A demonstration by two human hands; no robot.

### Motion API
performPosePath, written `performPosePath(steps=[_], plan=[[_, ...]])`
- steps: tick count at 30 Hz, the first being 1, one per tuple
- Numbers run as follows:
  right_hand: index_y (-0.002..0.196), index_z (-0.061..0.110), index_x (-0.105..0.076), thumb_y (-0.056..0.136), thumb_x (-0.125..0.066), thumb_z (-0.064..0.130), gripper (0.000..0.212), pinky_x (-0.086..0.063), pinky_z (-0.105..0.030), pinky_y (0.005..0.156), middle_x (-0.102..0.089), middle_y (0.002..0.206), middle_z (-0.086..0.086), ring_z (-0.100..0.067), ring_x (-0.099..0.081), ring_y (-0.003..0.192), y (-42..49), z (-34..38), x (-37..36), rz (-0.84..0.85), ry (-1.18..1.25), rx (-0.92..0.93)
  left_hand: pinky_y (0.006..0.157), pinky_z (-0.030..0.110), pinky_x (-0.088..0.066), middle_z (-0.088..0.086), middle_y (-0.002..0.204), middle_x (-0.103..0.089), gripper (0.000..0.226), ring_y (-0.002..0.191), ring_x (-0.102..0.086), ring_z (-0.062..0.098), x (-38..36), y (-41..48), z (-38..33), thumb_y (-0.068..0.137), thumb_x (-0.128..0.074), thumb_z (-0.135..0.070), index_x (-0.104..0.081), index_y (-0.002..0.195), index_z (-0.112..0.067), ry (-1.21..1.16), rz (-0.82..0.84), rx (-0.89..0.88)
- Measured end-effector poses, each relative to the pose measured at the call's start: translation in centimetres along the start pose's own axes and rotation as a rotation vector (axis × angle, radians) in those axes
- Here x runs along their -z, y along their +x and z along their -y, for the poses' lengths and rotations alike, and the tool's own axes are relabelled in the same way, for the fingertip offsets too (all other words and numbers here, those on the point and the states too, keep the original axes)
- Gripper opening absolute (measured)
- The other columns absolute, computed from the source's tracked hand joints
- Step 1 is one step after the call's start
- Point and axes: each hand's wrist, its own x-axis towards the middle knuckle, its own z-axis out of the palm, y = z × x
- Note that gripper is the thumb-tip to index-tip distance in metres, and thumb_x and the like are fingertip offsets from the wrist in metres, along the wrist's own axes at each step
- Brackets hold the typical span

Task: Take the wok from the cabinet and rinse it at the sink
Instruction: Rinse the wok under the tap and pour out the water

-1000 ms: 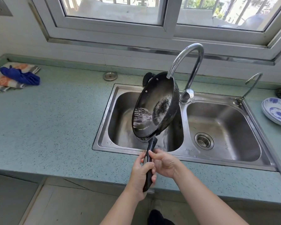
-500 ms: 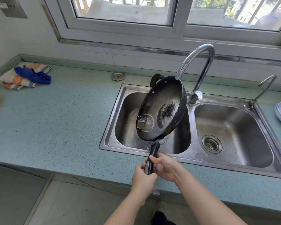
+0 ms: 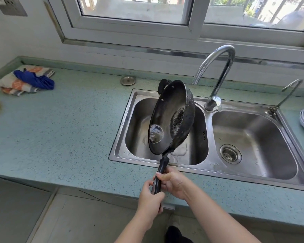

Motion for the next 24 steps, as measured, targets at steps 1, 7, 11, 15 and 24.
performPosePath(steps=[1,7,11,15,24], plan=[[0.091,0.005,-0.047,0.087,-0.051,-0.009,0.015,-0.044,-0.029,0.065,-0.061,0.072,-0.01,-0.024,-0.064,0.068,0.0,0.0,-0.1,-0.008,-0.014,0.006,0.034,0.019,-0.029,0.005,0.048,-0.042,0.035,0.032,-0.035,0.014,0.1,0.0,0.0,0.077,-0.044,0.01,-0.049,0.103,-0.012,-0.011,0.007,0.0],[0.088,0.008,-0.05,0.085,-0.059,-0.001,0.013,-0.036,-0.023,0.055,-0.06,0.074,-0.008,-0.02,-0.059,0.068,-0.8,1.0,-0.5,-0.061,-0.168,0.039,0.038,0.019,-0.028,0.001,0.045,-0.042,0.028,0.034,-0.033,0.014,0.1,0.0,-0.5,0.079,-0.041,0.008,-0.049,0.096,-0.013,-0.125,0.123,0.051],[0.087,0.009,-0.051,0.082,-0.066,0.006,0.016,-0.036,-0.02,0.051,-0.057,0.069,-0.003,-0.013,-0.053,0.061,-1.4,1.9,-0.5,-0.105,-0.281,0.05,0.037,0.018,-0.027,0.001,0.046,-0.041,0.025,0.033,-0.032,0.011,-0.3,-0.2,-1.0,0.083,-0.039,0.008,-0.051,0.095,-0.011,-0.249,0.215,0.095],[0.077,0.013,-0.046,0.081,-0.069,0.01,0.023,-0.034,-0.019,0.049,-0.054,0.068,-0.002,-0.011,-0.05,0.057,-1.7,2.6,-0.5,-0.124,-0.354,0.063,0.034,0.017,-0.03,0.001,0.048,-0.039,0.025,0.031,-0.032,0.009,-0.6,-0.4,-1.3,0.084,-0.04,0.008,-0.051,0.098,-0.009,-0.344,0.273,0.104],[0.082,0.013,-0.047,0.081,-0.07,0.013,0.023,-0.033,-0.019,0.049,-0.061,0.063,0.001,-0.009,-0.057,0.054,-2.3,3.2,-0.8,-0.163,-0.399,0.063,0.034,0.018,-0.032,0.0,0.048,-0.039,0.029,0.031,-0.033,0.009,-0.7,-0.7,-1.5,0.086,-0.038,0.008,-0.051,0.107,-0.007,-0.428,0.327,0.102]])
